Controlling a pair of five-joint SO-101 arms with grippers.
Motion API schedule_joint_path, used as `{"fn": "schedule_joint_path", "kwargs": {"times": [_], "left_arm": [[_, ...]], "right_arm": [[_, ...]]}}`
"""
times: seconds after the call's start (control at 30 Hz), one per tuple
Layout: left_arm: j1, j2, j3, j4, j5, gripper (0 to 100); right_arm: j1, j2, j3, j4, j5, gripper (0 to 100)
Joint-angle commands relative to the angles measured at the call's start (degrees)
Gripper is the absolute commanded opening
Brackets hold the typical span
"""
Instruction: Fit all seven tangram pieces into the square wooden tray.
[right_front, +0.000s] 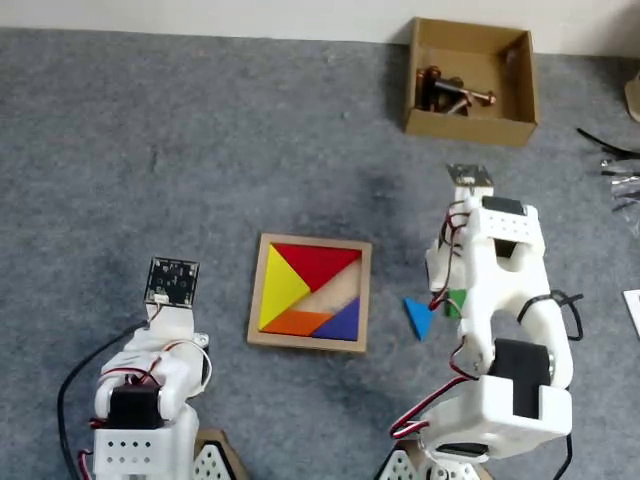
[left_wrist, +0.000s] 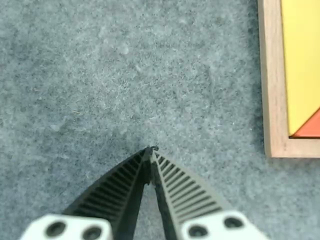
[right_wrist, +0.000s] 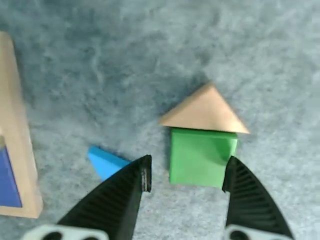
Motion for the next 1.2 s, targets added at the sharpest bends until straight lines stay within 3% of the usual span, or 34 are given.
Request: {"fn": "schedule_joint_path", "kwargs": {"times": [0.0,0.43,0.67,0.9,1.17], "left_arm": [[0.66,-0.57,1.01,0.18,0.09,1],[0.66,-0.57,1.01,0.18,0.09,1],[0.66,-0.57,1.01,0.18,0.09,1],[0.66,-0.57,1.01,0.18,0.09,1],[0.66,-0.57,1.01,0.18,0.09,1]], "right_arm": [[0.75,-0.57,-3.03,-5.05,0.79,22.8],[-6.11,-0.57,4.35,-10.86,13.27,22.8],[-7.34,-0.66,6.29,-11.3,14.07,22.8],[-13.67,-0.84,8.4,-11.03,18.37,22.8],[-13.67,-1.1,8.31,-10.95,17.67,22.8]]}}
